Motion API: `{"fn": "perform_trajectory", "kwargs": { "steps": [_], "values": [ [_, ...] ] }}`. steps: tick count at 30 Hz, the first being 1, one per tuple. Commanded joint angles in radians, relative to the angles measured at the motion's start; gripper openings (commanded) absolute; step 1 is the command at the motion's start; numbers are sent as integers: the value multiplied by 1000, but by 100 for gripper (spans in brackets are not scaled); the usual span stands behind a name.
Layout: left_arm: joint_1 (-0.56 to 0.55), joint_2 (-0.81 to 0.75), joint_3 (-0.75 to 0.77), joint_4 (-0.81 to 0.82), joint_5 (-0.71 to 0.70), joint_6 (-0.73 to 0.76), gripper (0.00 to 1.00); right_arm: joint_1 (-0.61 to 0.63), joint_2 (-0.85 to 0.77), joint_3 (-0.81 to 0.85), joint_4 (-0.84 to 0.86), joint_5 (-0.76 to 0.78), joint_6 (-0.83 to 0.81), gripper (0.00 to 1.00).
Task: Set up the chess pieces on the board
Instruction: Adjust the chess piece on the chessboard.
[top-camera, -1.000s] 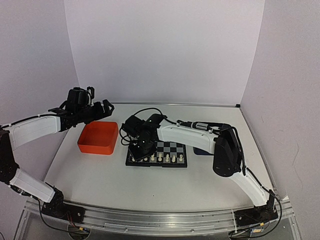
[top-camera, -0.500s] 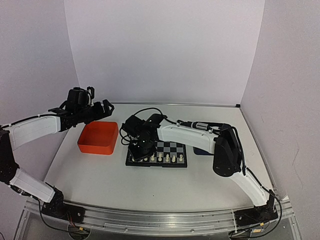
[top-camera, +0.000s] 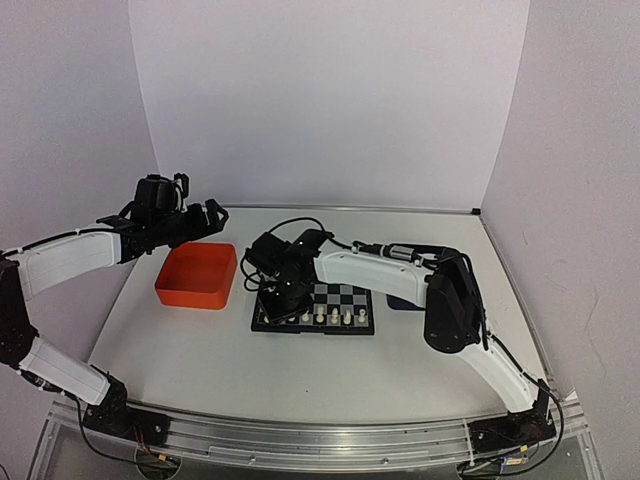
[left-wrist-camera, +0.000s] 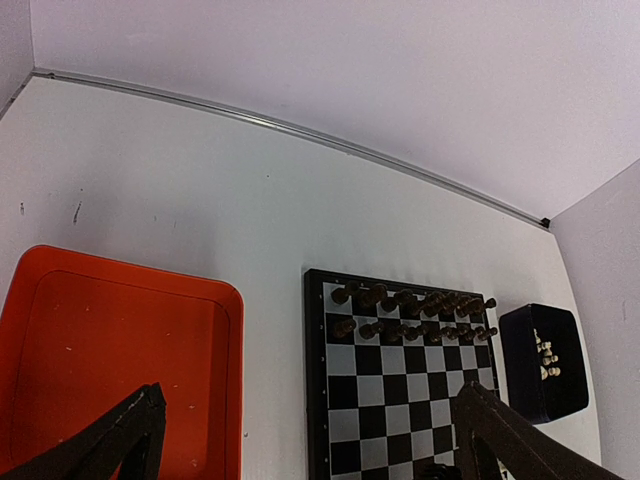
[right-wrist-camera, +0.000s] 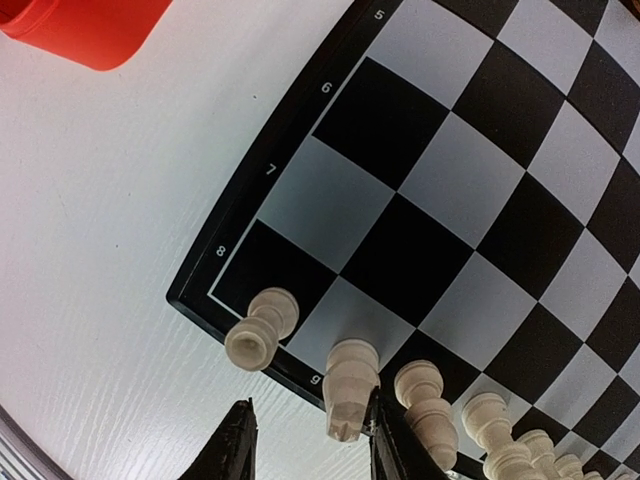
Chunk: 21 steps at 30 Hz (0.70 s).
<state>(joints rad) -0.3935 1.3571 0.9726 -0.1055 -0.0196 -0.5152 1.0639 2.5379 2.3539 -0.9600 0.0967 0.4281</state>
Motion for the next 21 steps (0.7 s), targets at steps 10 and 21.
{"fn": "perform_trajectory", "kwargs": {
  "steps": [10,21],
  "values": [
    [4,-29,0,17,-6,15,100,-1,32,21,-2,-52,15,35],
    [4,-31,1,15,-5,14,100,-1,27,17,-1,-42,14,35]
  ]
}}
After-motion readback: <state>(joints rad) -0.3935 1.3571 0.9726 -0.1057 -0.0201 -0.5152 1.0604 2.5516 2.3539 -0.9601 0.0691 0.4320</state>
